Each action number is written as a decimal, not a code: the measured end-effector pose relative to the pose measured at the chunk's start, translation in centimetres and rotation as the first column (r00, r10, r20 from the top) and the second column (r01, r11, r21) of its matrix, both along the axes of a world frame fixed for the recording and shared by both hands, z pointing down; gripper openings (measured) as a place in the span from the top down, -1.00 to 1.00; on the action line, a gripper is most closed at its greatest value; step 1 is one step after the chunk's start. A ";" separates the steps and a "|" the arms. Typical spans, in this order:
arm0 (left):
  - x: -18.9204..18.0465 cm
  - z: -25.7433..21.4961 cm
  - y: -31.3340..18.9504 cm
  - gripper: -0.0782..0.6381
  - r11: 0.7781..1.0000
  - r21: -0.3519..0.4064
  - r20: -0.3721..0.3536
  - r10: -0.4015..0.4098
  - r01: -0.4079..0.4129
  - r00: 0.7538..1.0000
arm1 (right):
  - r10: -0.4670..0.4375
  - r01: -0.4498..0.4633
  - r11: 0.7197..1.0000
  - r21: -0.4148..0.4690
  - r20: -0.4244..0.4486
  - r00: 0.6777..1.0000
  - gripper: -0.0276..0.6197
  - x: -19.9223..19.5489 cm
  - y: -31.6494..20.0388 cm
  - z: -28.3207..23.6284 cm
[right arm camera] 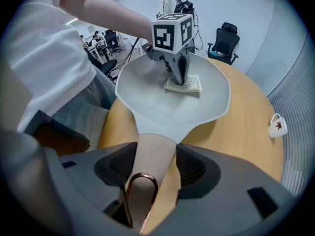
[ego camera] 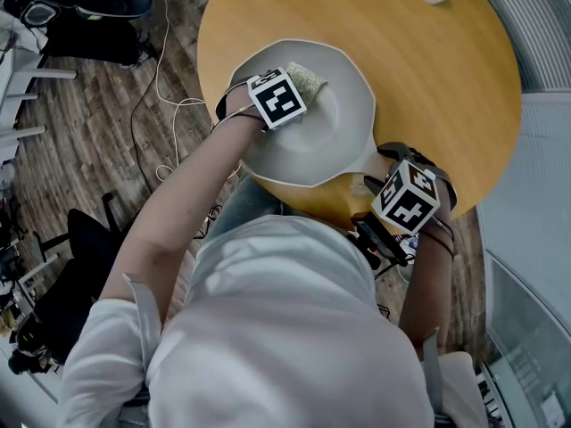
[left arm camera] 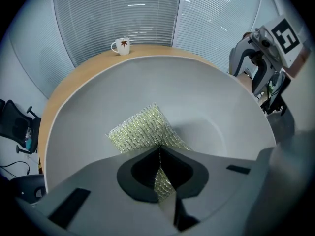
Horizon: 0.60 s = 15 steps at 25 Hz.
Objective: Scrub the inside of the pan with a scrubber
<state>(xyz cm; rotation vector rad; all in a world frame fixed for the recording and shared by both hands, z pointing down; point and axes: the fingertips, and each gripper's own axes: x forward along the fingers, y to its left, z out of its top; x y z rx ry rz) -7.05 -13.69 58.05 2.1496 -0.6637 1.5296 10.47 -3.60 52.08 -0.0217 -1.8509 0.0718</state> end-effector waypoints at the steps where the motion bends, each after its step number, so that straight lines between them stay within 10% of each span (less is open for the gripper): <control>1: -0.2 0.0 0.2 0.73 1.000 -0.015 0.002 -0.004 0.004 1.000 | 0.000 0.000 1.000 0.000 -0.001 1.000 0.17 0.0 0.0 -0.1; 15: 0.1 -0.2 3.0 0.73 0.988 -0.150 -0.033 0.021 -0.026 0.999 | -0.001 0.001 1.000 0.001 -0.001 1.000 0.17 0.0 0.0 -0.2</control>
